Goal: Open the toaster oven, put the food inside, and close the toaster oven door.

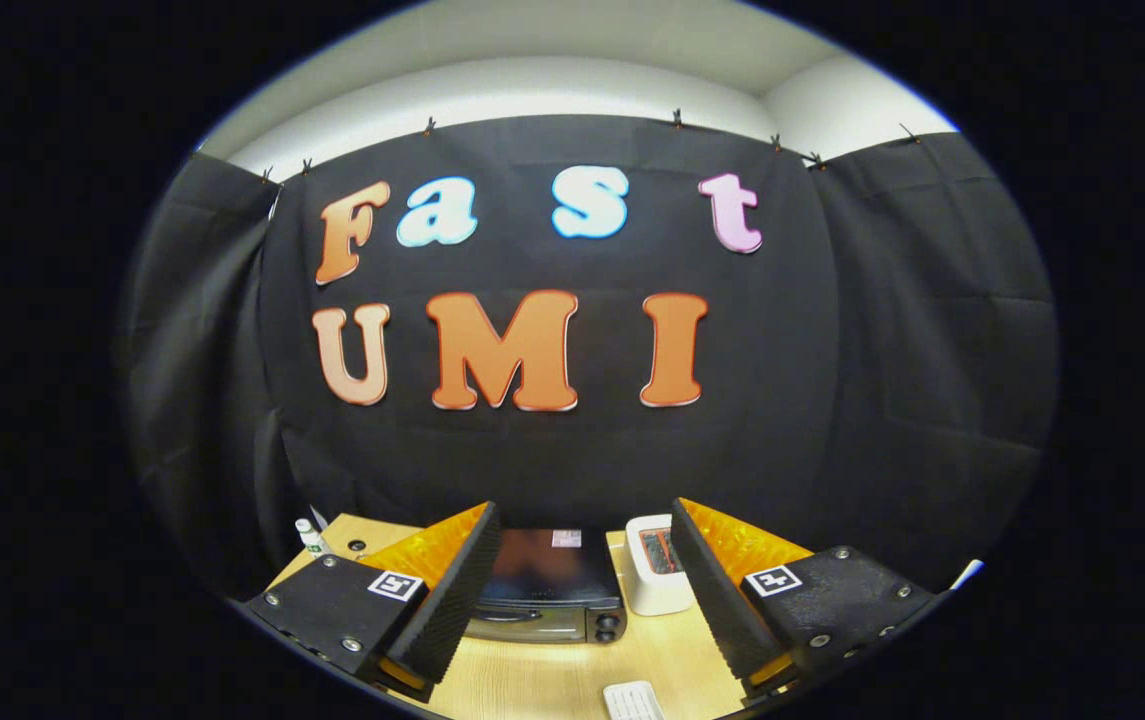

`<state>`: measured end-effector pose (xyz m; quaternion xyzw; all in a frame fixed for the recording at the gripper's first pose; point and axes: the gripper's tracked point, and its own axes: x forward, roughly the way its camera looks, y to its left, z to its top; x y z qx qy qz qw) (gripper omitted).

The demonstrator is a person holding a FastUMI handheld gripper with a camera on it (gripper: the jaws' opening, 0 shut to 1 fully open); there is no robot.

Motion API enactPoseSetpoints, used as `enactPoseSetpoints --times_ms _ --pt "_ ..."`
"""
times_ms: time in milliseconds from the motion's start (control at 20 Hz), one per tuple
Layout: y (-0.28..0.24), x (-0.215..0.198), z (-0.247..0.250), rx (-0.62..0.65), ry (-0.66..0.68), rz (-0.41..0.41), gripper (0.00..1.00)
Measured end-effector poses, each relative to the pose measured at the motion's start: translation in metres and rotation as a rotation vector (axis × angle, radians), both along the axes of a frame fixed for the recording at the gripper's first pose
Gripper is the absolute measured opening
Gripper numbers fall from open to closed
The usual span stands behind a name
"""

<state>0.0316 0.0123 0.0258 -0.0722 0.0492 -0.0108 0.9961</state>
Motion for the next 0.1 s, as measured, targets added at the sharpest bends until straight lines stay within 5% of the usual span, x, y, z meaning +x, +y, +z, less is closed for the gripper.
enactPoseSetpoints --times_ms 100 --pt "-0.008 -0.012 0.027 0.010 -0.049 -0.013 1.00"
